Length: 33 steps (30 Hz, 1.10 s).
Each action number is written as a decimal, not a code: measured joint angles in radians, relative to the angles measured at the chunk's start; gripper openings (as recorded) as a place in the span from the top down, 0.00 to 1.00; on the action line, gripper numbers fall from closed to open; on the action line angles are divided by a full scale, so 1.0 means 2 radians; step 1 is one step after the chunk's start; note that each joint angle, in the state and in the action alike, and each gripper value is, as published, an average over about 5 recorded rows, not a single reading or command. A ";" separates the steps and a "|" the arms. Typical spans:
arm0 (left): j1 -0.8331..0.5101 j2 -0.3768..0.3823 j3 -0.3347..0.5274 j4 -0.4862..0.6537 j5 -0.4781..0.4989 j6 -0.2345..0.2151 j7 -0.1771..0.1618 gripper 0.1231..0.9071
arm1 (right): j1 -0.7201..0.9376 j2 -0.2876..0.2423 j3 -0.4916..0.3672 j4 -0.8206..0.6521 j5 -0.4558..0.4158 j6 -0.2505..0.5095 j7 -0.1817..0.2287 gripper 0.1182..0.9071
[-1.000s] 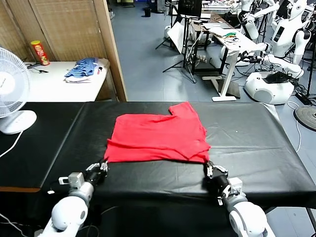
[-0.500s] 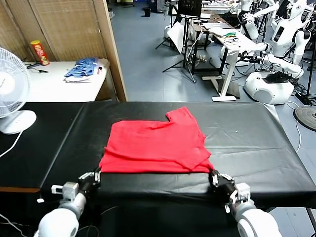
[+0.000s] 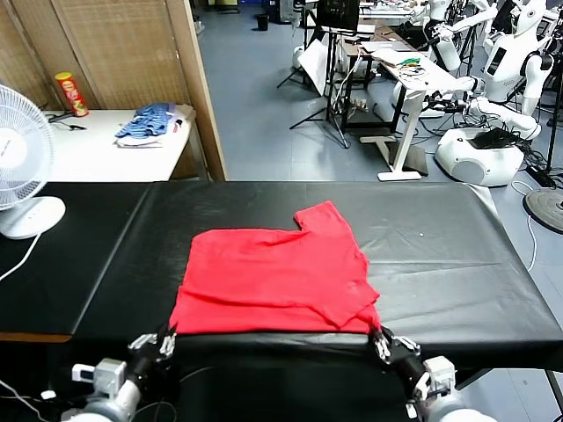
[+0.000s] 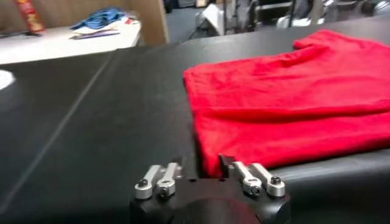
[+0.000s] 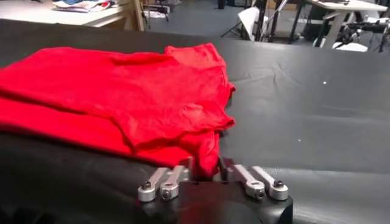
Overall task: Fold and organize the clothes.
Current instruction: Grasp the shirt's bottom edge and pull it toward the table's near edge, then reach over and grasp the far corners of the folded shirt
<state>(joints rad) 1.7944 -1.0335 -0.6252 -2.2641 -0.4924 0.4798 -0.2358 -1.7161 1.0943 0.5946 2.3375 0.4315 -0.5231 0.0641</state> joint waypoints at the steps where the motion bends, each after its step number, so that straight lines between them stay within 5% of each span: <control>1: 0.000 0.001 -0.003 -0.007 -0.011 0.009 -0.007 0.21 | 0.008 -0.003 0.001 -0.001 0.006 0.002 0.004 0.17; 8: -0.061 0.021 -0.008 -0.023 -0.107 0.032 -0.027 0.14 | 0.142 -0.013 -0.031 -0.078 0.029 0.011 0.012 0.14; 15: -0.208 0.040 0.029 0.054 -0.181 0.031 -0.028 0.14 | 0.316 -0.005 -0.103 -0.213 0.044 -0.004 0.042 0.14; 25: -0.405 0.026 0.125 0.237 -0.193 0.053 -0.026 0.14 | 0.490 0.034 -0.190 -0.402 0.050 -0.017 0.042 0.14; 33: -0.499 0.011 0.181 0.342 -0.195 0.073 -0.006 0.14 | 0.563 0.065 -0.216 -0.505 0.059 -0.029 0.021 0.14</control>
<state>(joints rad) 0.7960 -1.0113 -0.2640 -1.5795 -0.8827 0.6264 -0.2472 -0.5898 1.2250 0.1622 1.3272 0.5497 -0.5813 0.1071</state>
